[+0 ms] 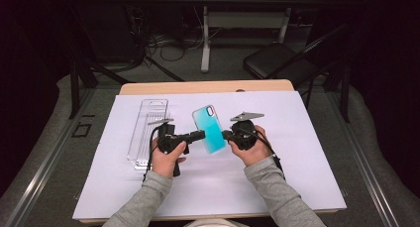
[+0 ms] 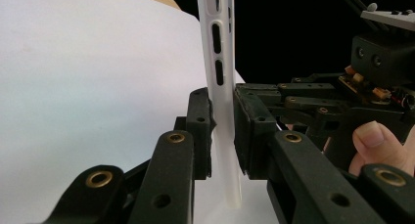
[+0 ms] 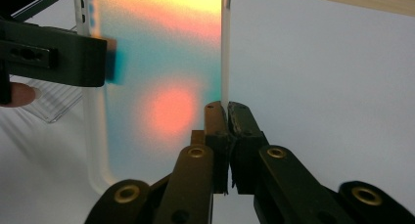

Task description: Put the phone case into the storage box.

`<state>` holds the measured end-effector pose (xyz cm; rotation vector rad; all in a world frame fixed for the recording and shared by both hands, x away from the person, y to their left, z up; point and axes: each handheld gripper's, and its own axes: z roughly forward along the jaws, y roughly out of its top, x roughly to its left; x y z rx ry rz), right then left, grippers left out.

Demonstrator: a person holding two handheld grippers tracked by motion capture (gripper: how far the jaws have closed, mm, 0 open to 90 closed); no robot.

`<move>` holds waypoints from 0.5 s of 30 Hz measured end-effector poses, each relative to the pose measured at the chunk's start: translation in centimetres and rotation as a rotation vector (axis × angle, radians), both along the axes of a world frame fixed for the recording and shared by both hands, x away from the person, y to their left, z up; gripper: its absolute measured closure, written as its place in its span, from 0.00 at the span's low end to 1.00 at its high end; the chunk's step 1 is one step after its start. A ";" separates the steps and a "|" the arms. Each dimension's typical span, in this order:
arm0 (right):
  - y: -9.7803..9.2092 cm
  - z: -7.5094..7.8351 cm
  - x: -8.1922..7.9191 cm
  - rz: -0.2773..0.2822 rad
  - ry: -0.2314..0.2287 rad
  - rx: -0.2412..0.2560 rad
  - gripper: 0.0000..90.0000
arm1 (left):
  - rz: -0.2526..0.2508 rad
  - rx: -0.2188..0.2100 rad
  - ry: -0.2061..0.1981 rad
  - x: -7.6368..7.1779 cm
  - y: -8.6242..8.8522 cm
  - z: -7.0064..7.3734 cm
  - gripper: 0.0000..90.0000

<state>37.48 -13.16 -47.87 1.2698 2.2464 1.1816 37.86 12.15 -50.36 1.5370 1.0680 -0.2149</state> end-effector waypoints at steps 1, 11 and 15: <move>0.0 0.0 0.0 0.000 0.000 0.001 0.97 | 0.000 -0.001 0.001 0.0 0.0 0.0 0.87; 0.0 0.0 0.0 0.004 0.002 0.000 0.98 | 0.001 -0.008 0.005 0.0 0.1 0.0 0.87; 0.0 0.0 0.0 0.004 0.002 0.000 0.98 | 0.002 -0.016 0.013 0.0 0.1 -0.1 0.88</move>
